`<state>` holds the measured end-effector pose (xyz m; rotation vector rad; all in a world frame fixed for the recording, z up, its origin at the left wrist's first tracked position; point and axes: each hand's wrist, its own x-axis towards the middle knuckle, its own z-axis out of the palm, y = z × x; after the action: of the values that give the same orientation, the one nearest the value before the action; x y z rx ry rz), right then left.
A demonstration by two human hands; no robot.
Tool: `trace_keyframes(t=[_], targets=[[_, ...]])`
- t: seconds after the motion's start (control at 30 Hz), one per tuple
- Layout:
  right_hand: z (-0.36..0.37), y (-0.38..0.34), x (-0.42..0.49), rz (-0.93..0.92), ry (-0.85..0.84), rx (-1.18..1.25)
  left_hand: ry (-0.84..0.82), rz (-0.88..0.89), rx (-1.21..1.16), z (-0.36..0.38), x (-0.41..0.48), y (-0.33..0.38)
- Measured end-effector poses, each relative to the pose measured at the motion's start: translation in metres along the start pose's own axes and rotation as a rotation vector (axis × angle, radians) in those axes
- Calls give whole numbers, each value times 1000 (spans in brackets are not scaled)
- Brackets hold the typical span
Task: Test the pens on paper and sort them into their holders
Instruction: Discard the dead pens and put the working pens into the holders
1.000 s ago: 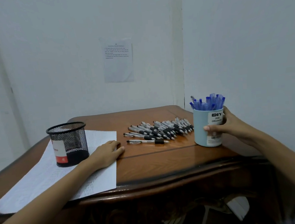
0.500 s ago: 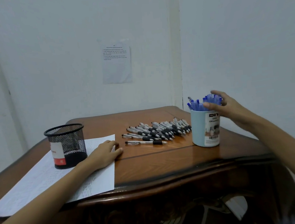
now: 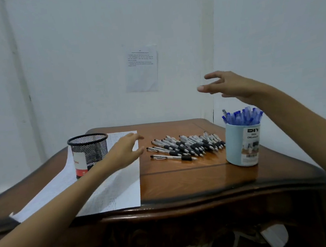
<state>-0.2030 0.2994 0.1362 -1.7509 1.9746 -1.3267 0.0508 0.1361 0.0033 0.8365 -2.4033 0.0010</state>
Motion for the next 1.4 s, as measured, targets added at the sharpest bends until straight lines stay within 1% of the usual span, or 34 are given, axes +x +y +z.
trace_keyframes(t=[0.1, 0.17, 0.27, 0.3, 0.37, 0.4, 0.43, 0.47, 0.5, 0.57, 0.6, 0.77, 0.9, 1.0, 1.13, 1.4], targets=[[30, -17, 12, -16, -41, 2, 96, 84, 64, -28, 3, 2], [54, -22, 16, -18, -87, -5, 201, 107, 152, -46, 0, -3], [97, -23, 12, -26, -189, 3, 400, 94, 337, -61, -16, -23], [112, -22, 8, -34, -234, 3, 454, 57, 347, -62, -24, -30], [145, -19, 1, -56, -315, -16, 523, -68, 238, -59, -42, -43], [162, -17, -2, -69, -343, -21, 537, -152, 104, -56, -49, -50], [179, -14, -6, -86, -360, -27, 516, -253, -68, -54, -55, -55], [195, -11, -8, -110, -366, -52, 458, -343, -250, -54, -61, -60], [210, -8, -9, -136, -366, -108, 359, -428, -390, -53, -66, -65], [232, -1, -12, -183, -373, -268, 127, -564, -563, -46, -73, -81], [238, 2, -13, -207, -390, -340, 61, -597, -601, -43, -77, -85], [238, 9, -15, -340, -509, -533, -21, -567, -679, -30, -78, -92], [226, 16, -16, -287, -597, -530, -42, -538, -732, -21, -65, -71], [213, 28, -16, -251, -597, -537, -21, -536, -705, -12, -54, -58], [203, 38, -16, -250, -583, -565, 5, -522, -672, -4, -46, -47], [210, 32, -14, -259, -598, -535, -9, -534, -682, -13, -53, -47]])
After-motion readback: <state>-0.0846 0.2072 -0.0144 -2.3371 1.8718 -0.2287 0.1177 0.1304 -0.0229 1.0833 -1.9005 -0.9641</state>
